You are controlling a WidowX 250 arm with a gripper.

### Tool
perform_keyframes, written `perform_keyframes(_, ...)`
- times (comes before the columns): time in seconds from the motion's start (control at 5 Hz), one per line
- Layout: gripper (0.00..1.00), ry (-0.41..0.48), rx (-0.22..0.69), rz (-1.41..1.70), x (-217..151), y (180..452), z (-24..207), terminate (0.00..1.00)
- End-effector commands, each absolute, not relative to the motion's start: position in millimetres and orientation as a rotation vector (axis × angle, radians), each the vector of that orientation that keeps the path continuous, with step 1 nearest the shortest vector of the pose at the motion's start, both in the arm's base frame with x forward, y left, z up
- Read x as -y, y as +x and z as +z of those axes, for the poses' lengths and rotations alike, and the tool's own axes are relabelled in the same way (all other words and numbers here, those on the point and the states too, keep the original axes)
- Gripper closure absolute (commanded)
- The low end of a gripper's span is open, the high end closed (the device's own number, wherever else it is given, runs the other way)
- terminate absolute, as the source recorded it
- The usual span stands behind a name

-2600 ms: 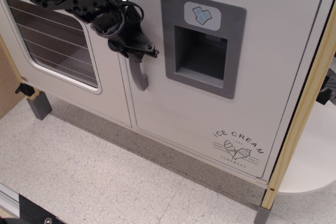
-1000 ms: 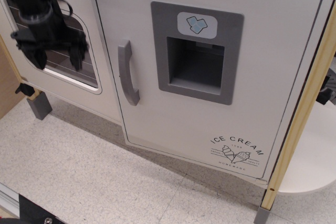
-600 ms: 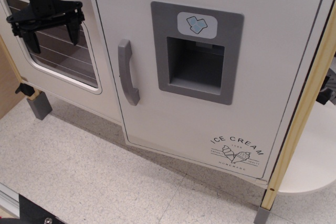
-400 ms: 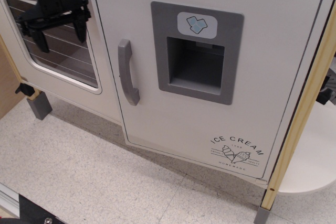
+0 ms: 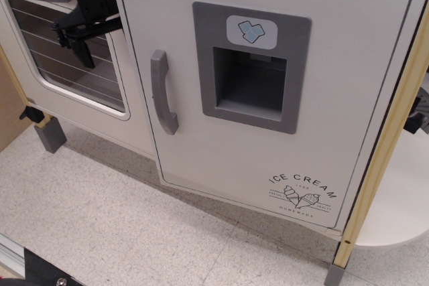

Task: Open fridge

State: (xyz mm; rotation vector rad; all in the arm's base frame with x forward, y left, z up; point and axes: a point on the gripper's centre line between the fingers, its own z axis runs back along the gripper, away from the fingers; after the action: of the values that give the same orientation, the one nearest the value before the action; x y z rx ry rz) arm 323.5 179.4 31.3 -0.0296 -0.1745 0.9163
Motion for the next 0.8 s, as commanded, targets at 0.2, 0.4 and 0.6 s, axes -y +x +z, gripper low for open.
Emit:
perform_keyframes(0.2,0.0,-0.085,0.184,0.624,-164,257,60,0.0)
perform_keyframes(0.4,0.0,-0.042,0.188,0.48,-152,227,57,0.0)
perform_keyframes(0.6,0.0,-0.018,0.218,0.32,-123,208,62,0.0)
